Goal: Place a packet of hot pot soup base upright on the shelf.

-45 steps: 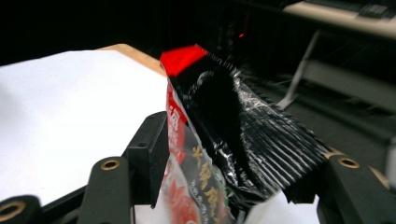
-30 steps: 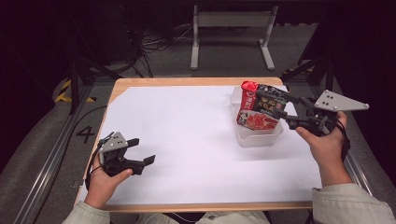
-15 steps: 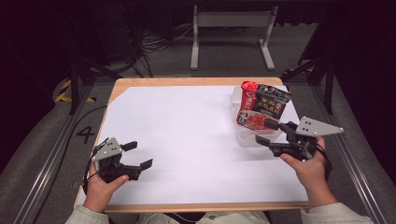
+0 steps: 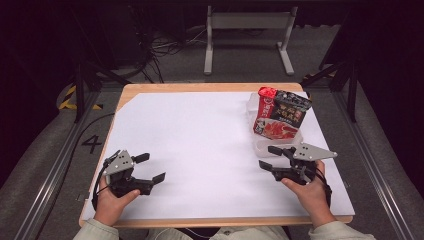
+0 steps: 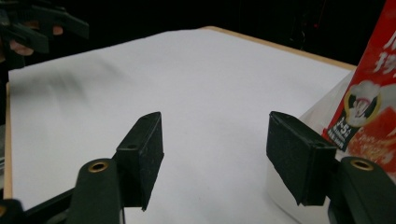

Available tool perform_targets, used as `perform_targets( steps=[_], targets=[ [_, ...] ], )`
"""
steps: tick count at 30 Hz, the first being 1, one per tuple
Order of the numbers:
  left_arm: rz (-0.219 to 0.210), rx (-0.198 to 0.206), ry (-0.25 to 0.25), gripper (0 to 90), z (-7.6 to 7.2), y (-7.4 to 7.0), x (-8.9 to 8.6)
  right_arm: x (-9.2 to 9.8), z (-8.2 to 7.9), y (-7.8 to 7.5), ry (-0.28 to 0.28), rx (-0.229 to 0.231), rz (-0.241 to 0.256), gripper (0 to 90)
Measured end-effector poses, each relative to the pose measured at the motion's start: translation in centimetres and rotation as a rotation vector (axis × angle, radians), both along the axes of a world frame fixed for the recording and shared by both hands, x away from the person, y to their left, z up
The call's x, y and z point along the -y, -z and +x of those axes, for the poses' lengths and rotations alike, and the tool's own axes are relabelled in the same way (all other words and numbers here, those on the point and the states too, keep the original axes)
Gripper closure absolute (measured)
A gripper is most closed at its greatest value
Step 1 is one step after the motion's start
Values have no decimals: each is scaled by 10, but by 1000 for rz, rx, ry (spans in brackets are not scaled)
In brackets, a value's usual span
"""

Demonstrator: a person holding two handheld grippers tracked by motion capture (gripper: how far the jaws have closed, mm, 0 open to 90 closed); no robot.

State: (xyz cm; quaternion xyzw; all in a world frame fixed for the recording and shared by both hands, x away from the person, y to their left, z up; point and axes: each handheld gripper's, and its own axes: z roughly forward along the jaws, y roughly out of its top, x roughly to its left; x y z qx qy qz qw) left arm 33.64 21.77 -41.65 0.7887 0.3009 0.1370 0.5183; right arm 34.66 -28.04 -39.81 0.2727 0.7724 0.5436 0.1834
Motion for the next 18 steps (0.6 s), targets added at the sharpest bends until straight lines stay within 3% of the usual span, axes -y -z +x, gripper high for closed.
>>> perform_targets(
  steps=[7, 15, 18],
  targets=[
    [4, -7, 2, 107, 1, 3, 1, -6, 2, 24, 10, -51, -38, 364],
    [-14, -33, 20, 109, 2, 6, 2, -11, 6, 37, 8, -102, -75, 363],
    [10, -43, 21, 109, 5, 8, 2, -15, 7, 42, 12, -123, -114, 360]
  ],
)
